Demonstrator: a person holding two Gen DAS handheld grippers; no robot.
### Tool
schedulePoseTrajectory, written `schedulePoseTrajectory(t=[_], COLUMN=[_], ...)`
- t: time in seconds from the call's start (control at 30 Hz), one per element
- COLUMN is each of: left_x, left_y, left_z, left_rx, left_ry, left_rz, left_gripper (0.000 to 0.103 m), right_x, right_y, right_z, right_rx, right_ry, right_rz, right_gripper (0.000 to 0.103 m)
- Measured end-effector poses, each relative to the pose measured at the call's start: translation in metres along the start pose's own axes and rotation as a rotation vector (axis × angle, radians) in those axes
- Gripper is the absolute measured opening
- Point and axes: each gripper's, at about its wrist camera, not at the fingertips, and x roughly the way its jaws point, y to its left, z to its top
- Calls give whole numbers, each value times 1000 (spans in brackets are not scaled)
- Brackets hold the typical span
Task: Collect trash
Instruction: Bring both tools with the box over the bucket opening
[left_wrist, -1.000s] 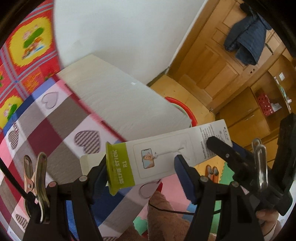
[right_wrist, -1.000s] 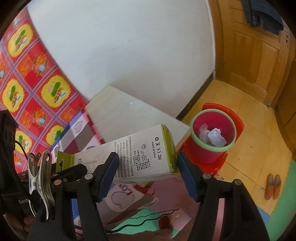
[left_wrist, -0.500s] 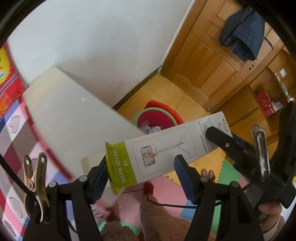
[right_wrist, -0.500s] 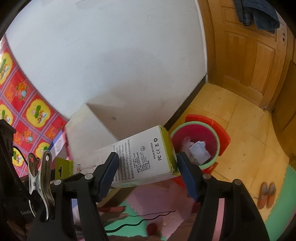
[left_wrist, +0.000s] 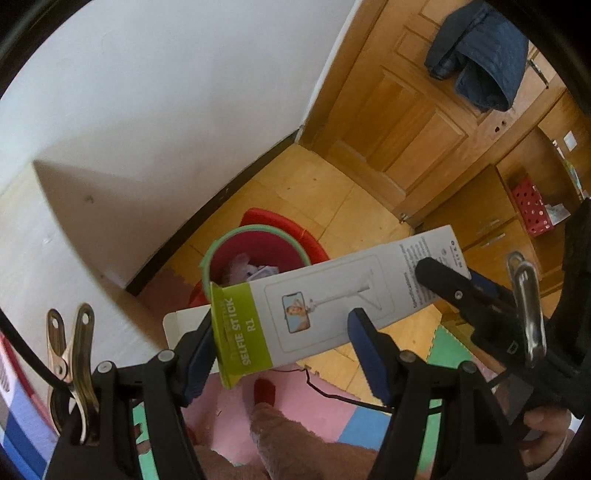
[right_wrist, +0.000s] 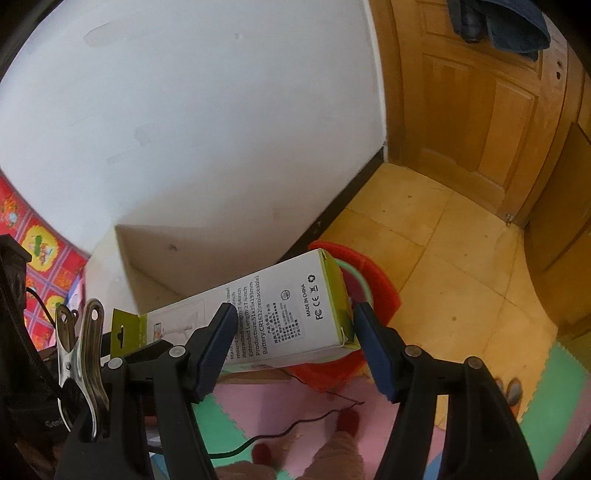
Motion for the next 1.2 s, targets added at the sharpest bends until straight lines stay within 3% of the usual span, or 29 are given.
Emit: schedulePoseTrajectory(t=[0.33, 0.87, 1.2], left_x=[66, 204, 275], left_y=[-21, 33, 59], left_z=[4, -3, 0], left_rx=[35, 49, 10], left_ry=[24, 48, 85], left_rz=[13, -6, -4], left_gripper=[71, 71, 71], right_x=[38, 166, 237], right_y=[-60, -96, -103], right_z=[12, -22, -35], right_rx=[1, 73, 47], right_ry=[40, 123, 182], right_rz=[-23, -59, -100], right_gripper=[68, 68, 67])
